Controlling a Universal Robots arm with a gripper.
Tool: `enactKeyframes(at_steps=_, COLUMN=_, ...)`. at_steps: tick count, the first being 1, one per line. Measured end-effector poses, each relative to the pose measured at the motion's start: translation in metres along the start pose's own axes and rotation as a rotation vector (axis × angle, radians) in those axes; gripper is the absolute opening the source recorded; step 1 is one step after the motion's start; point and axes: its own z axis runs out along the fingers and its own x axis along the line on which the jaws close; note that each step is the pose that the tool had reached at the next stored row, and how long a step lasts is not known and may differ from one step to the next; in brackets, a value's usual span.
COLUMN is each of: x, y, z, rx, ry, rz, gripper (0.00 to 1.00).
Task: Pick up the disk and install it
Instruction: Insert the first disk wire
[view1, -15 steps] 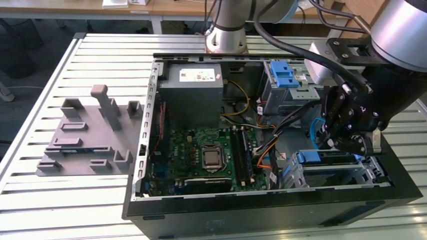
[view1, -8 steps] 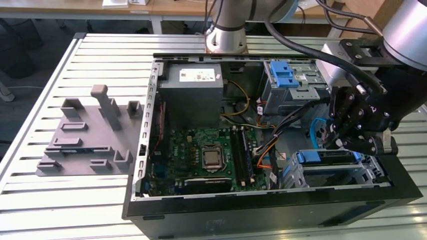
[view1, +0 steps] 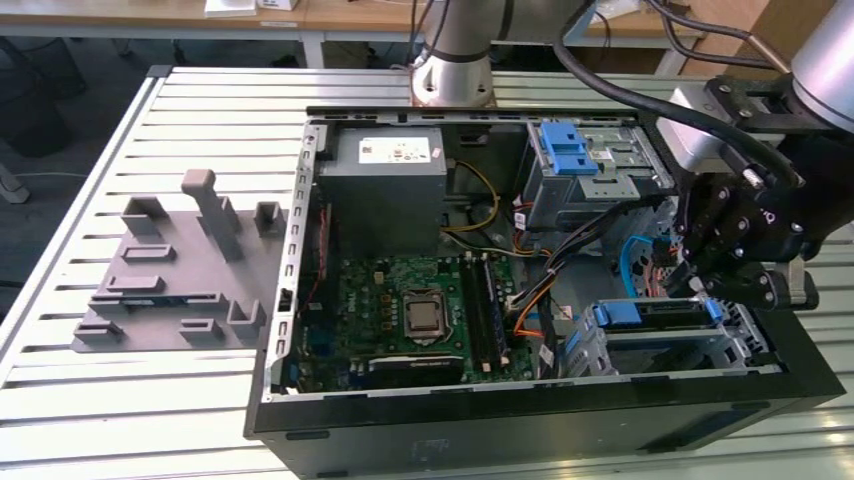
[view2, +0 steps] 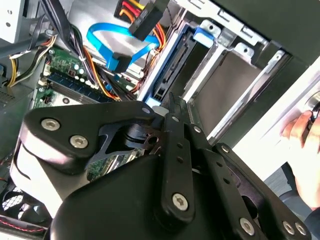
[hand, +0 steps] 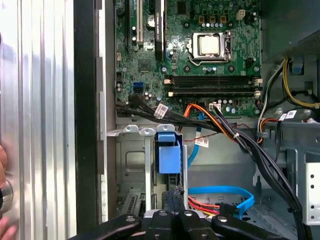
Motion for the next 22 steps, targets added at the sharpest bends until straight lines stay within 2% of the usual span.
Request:
enactKeyframes(at_steps=10, x=-0.0015, y=-0.0154, z=0.0000, rx=0.0000, ry=-0.0008, rz=0.000, gripper=0.11)
enactKeyframes(at_steps=16, x=-0.0028, y=-0.0164, z=-0.0020, rx=0.0000, ry=-0.0009, rz=0.000, gripper=0.11)
enactKeyframes(at_steps=22, x=-0.0086, y=-0.0162, z=-0.0065, rx=0.0000, ry=-0.0009, rz=0.000, gripper=0.11)
